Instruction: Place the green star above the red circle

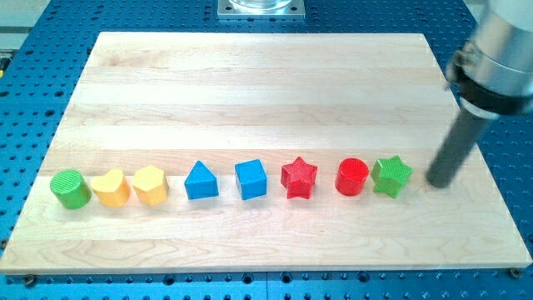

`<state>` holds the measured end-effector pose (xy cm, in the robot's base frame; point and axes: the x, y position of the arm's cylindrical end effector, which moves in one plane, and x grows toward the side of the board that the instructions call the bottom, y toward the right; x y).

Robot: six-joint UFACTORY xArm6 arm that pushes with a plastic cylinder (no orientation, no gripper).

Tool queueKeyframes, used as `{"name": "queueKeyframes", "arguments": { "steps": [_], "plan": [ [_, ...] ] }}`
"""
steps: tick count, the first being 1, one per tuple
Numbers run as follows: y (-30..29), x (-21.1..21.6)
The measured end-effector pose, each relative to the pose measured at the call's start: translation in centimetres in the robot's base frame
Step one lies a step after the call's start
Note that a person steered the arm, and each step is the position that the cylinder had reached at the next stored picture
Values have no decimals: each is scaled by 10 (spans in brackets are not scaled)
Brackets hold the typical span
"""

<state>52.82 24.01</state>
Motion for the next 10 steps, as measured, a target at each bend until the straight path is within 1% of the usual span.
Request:
{"name": "queueKeyframes", "arguments": {
  "steps": [1, 2, 3, 4, 5, 6, 7, 8, 9, 10],
  "plan": [
    [-21, 36],
    [-44, 0],
    [-48, -81],
    [-11, -65],
    [10, -14],
    [-34, 7],
    [-65, -41],
    [-83, -83],
    [-51, -77],
    [-23, -19]
  ]
}}
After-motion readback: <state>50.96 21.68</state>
